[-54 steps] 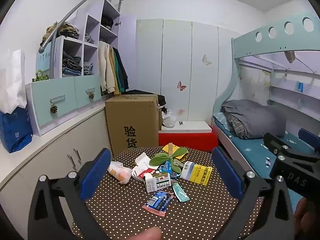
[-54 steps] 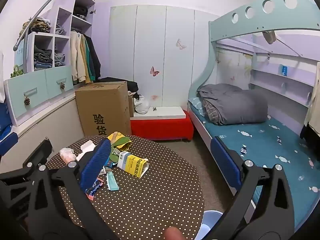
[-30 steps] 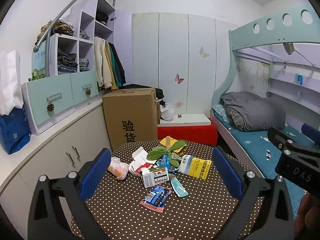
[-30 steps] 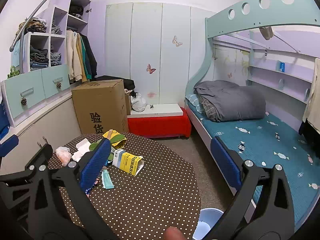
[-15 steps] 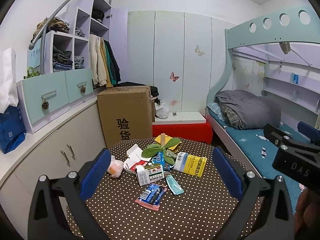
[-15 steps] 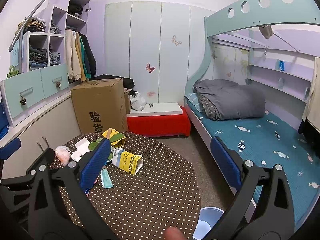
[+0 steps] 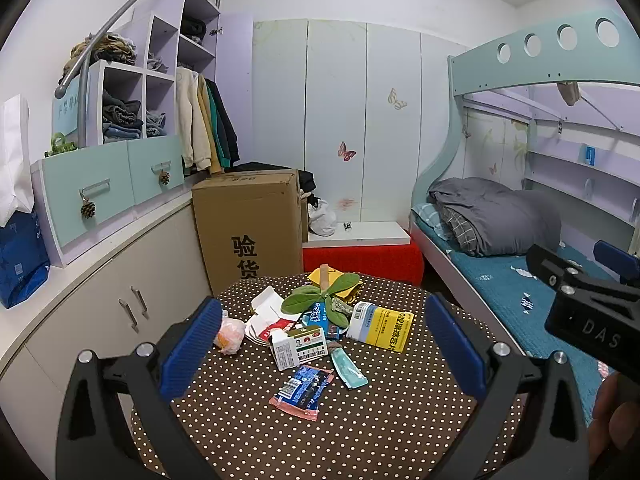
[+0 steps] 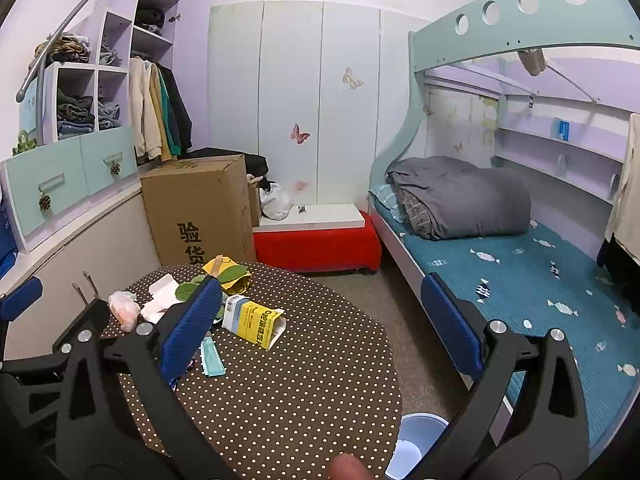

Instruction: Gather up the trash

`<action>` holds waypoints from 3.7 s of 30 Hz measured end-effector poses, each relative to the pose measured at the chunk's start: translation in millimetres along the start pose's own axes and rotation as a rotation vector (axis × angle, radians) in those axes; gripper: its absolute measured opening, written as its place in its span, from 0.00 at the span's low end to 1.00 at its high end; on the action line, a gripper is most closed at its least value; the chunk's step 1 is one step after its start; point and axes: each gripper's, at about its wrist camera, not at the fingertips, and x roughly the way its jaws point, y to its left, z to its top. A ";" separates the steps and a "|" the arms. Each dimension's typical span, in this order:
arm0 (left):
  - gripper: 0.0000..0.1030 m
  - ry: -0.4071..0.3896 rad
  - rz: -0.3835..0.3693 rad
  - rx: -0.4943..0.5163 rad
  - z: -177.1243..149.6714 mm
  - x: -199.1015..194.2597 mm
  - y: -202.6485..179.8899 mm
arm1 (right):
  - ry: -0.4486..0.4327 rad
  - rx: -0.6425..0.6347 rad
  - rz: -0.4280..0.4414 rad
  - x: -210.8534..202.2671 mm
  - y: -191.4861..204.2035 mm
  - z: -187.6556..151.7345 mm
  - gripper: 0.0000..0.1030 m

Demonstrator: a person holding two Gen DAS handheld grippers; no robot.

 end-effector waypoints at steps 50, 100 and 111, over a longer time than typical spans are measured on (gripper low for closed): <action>0.46 0.513 -0.203 0.096 -114.1 176.9 51.1 | 0.477 -0.138 0.303 176.7 61.1 -95.0 0.94; 0.39 0.471 -0.244 -0.015 -112.8 146.3 28.3 | 0.565 -0.273 0.512 151.2 43.4 -133.9 0.34; 0.39 0.416 -0.294 -0.016 -93.0 128.7 9.3 | 0.439 -0.125 0.487 135.3 0.1 -110.8 0.21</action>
